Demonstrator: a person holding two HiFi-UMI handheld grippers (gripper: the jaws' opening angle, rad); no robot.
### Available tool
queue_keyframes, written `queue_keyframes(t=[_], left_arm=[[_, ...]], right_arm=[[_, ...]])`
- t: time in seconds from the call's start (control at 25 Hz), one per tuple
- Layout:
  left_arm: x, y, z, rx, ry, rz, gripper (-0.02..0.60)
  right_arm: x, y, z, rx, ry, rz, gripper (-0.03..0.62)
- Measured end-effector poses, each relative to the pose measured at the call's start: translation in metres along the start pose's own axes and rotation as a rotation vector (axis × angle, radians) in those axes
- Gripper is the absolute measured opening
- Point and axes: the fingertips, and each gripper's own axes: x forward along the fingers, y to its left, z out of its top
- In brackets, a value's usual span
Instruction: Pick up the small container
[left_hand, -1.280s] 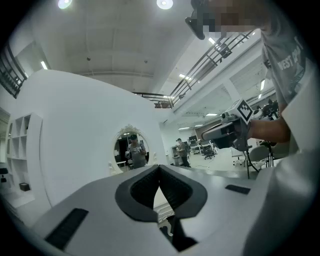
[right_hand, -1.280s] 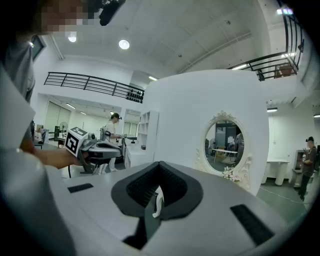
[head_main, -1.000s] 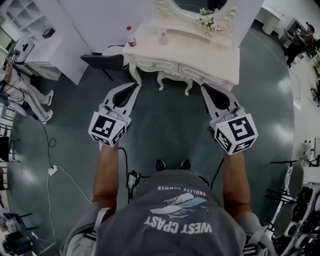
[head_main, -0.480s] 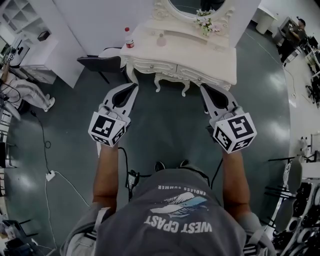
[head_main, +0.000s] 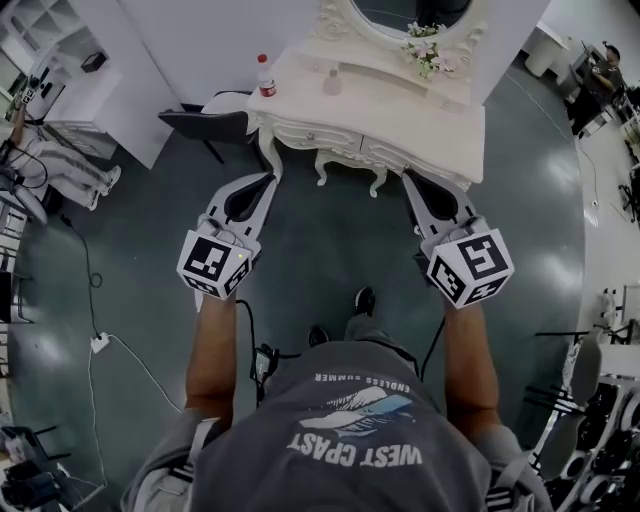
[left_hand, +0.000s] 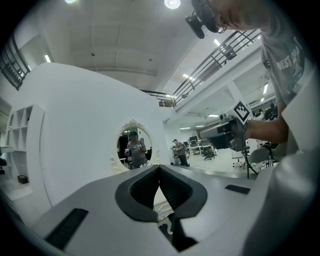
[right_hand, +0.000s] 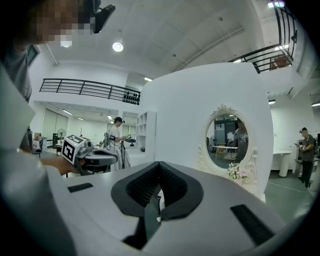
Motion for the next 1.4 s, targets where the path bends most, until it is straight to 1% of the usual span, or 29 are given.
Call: queue_keyframes(t=[0.24, 0.68, 1.0, 1.2, 1.4], left_arm=[[0.031, 0.010, 0.001, 0.013, 0.044, 0.038, 0.017], [0.100, 0.030, -0.003, 0.023, 0.090, 0.125, 0.017], [0.145, 0.043, -0.006, 0.023, 0.124, 0.181, 0.017], [0.174, 0.041, -0.008, 0.030, 0.140, 0.190, 0.017], [0.198, 0.037, -0.013, 0.029, 0.158, 0.166, 0.017]], right_arm=[[0.028, -0.037, -0.004, 0.032, -0.007, 0.051, 0.025], [0.085, -0.113, -0.008, 0.052, -0.008, 0.153, 0.025], [0.120, -0.158, -0.008, 0.064, -0.007, 0.220, 0.025], [0.129, -0.188, -0.012, 0.072, -0.005, 0.235, 0.025], [0.130, -0.213, -0.018, 0.093, -0.002, 0.214, 0.025]])
